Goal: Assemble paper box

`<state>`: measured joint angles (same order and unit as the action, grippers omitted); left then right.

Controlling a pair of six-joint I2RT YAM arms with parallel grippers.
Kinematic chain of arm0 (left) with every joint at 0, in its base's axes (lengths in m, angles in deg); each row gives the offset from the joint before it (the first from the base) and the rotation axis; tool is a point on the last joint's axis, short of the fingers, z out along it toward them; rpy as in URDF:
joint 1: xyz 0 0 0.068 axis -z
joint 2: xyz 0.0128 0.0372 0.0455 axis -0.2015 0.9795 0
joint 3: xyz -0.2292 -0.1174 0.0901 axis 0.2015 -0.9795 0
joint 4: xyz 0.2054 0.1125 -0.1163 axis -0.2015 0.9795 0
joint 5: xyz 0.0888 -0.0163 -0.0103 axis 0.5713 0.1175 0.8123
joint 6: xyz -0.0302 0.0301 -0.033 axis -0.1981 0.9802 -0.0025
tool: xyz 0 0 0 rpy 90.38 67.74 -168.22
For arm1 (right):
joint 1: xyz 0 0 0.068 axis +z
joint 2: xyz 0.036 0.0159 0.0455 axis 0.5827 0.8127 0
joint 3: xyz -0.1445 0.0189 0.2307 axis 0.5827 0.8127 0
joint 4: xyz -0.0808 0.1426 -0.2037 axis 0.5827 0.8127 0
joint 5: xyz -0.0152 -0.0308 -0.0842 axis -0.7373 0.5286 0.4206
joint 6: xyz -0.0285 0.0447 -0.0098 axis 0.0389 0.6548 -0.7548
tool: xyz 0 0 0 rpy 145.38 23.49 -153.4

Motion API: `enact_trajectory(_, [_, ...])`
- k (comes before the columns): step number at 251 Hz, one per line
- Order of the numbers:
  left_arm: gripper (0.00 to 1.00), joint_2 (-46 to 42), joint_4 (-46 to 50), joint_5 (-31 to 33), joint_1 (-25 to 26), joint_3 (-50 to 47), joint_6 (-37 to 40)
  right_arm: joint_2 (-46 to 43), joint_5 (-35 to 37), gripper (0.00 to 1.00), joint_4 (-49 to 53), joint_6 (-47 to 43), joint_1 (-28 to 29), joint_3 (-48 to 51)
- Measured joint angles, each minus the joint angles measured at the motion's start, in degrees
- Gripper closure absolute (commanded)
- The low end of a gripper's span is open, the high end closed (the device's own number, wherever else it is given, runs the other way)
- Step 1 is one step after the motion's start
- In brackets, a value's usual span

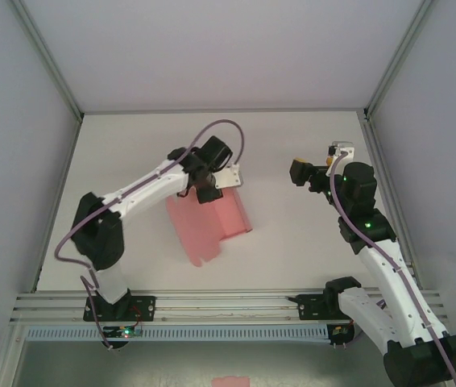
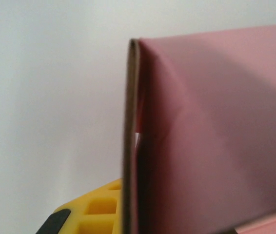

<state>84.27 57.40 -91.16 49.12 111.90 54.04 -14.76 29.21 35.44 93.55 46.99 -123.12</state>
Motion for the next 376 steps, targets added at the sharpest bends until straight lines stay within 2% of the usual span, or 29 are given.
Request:
enact_trajectory(28, [0.94,10.8,10.0,-0.5,0.7,15.5,11.2,-2.1,0.7,0.02,1.6,0.2,0.0,2.5])
enact_trajectory(65, [0.89,24.6,18.6,0.9,3.3,30.7,18.3,-4.3,1.1,0.02,4.0,0.4,-1.2,5.3])
enact_trajectory(87, [0.73,30.1,21.8,0.8,4.7,34.3,20.2,-4.5,1.3,0.02,5.4,0.4,-1.8,5.5])
enact_trajectory(94, [0.64,31.2,22.5,0.6,5.0,34.7,20.8,-4.5,1.4,0.02,5.7,0.3,-1.9,5.5])
enact_trajectory(121, [0.43,32.1,24.5,0.0,5.9,34.9,21.9,-4.5,1.5,0.02,6.9,0.3,-2.3,5.5])
enact_trajectory(160, [0.37,28.8,25.1,-0.6,6.1,35.4,22.3,-4.5,1.5,0.02,7.9,0.1,-2.3,5.5])
enact_trajectory(167, [0.33,28.0,25.0,-0.6,6.1,35.4,22.1,-4.5,1.5,0.02,7.9,0.1,-2.3,5.5])
enact_trajectory(193, [0.32,24.7,24.7,-0.5,6.1,35.4,20.1,-3.6,0.5,0.06,7.6,-1.4,-2.4,5.5])
enact_trajectory(202, [0.24,23.6,24.4,-0.5,6.1,35.5,18.9,-2.5,-0.4,0.07,7.5,-2.1,-2.6,5.5])
enact_trajectory(209, [0.02,22.9,23.9,-0.5,6.1,35.5,17.9,-1.2,-1.4,0.09,7.2,-2.7,-2.6,5.4])
enact_trajectory(248, [0.00,18.4,17.6,1.0,6.1,35.5,5.7,12.2,-11.7,0.10,4.3,-6.1,-2.9,3.7])
enact_trajectory(284, [0.00,9.5,7.5,11.2,6.3,30.4,-16.6,27.4,-18.0,0.09,2.8,-9.6,-1.1,-1.6])
enact_trajectory(291, [0.00,6.7,5.6,13.8,6.3,27.6,-21.5,29.3,-18.2,0.05,2.5,-10.3,-0.4,-2.6])
enact_trajectory(322, [0.00,-9.7,-0.5,22.3,6.4,8.4,-43.0,35.0,-17.6,0.02,0.3,-11.8,3.2,-5.8])
enact_trajectory(355, [0.00,-25.4,-2.8,22.6,8.7,-11.6,-61.7,36.1,-12.2,0.02,-2.7,-8.9,4.7,-6.3])
enact_trajectory(376, [0.00,-30.1,-4.2,20.7,11.9,-19.0,-69.9,35.6,-7.1,0.02,-6.0,-5.8,4.6,-4.9])
